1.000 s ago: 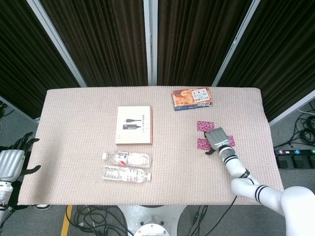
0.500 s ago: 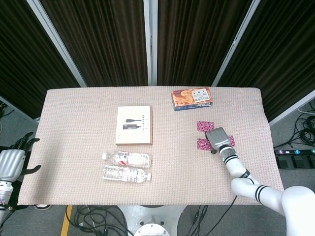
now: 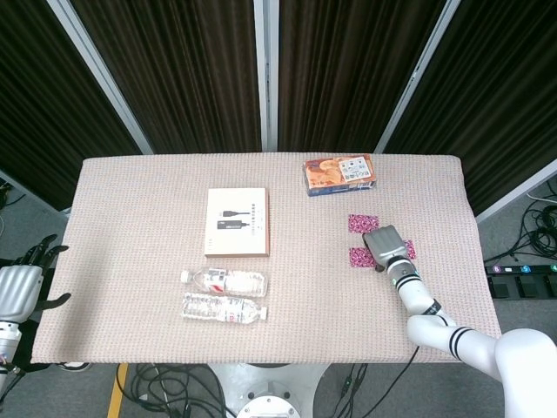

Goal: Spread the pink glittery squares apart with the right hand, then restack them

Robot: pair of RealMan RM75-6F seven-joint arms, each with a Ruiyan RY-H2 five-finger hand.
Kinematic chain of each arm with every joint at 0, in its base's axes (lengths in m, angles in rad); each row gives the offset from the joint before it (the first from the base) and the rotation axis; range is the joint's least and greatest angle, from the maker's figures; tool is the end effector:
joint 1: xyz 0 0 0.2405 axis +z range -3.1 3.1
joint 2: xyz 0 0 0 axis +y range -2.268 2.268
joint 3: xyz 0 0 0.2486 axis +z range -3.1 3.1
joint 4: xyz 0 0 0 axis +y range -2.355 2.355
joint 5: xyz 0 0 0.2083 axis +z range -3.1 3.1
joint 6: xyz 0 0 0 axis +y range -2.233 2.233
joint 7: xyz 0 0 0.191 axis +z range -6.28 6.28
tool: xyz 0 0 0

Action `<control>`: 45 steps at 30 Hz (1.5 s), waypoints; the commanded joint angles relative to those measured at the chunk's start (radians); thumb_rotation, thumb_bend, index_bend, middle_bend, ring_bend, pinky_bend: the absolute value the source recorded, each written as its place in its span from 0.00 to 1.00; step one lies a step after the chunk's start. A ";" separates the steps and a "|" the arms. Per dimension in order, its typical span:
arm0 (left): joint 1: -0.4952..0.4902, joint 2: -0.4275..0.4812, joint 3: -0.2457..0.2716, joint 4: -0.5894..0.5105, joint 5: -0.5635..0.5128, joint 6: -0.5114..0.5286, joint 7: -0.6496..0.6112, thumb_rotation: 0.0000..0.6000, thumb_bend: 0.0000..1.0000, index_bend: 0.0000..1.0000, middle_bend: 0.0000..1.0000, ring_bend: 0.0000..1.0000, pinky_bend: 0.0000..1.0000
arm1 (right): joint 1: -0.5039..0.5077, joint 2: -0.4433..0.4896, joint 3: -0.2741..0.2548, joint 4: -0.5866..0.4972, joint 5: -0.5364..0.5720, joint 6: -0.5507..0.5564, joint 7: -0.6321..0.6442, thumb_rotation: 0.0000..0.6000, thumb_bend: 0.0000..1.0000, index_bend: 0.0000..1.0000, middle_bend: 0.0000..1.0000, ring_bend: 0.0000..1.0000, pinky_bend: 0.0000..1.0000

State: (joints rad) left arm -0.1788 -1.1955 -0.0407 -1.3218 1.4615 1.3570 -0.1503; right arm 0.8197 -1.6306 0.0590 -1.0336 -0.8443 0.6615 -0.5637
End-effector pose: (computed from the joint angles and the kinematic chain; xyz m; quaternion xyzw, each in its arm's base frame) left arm -0.3495 0.2613 0.1488 -0.6199 -0.3901 -0.3517 0.5830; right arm -0.2538 -0.4234 -0.0518 0.7915 -0.3411 0.1232 0.4920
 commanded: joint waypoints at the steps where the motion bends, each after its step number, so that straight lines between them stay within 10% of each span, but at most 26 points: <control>1: 0.000 0.000 0.000 0.000 0.000 -0.001 -0.001 1.00 0.00 0.26 0.19 0.21 0.39 | 0.001 0.001 -0.002 0.000 0.008 -0.004 -0.004 1.00 0.00 0.40 0.72 0.81 0.67; 45: -0.002 -0.007 0.003 0.004 0.001 -0.008 0.001 1.00 0.00 0.26 0.19 0.21 0.39 | 0.000 0.076 0.023 -0.090 -0.001 0.062 0.022 1.00 0.00 0.46 0.75 0.83 0.67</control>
State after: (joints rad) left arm -0.1805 -1.2021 -0.0378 -1.3182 1.4629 1.3486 -0.1490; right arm 0.8192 -1.5566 0.0789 -1.1229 -0.8471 0.7210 -0.5436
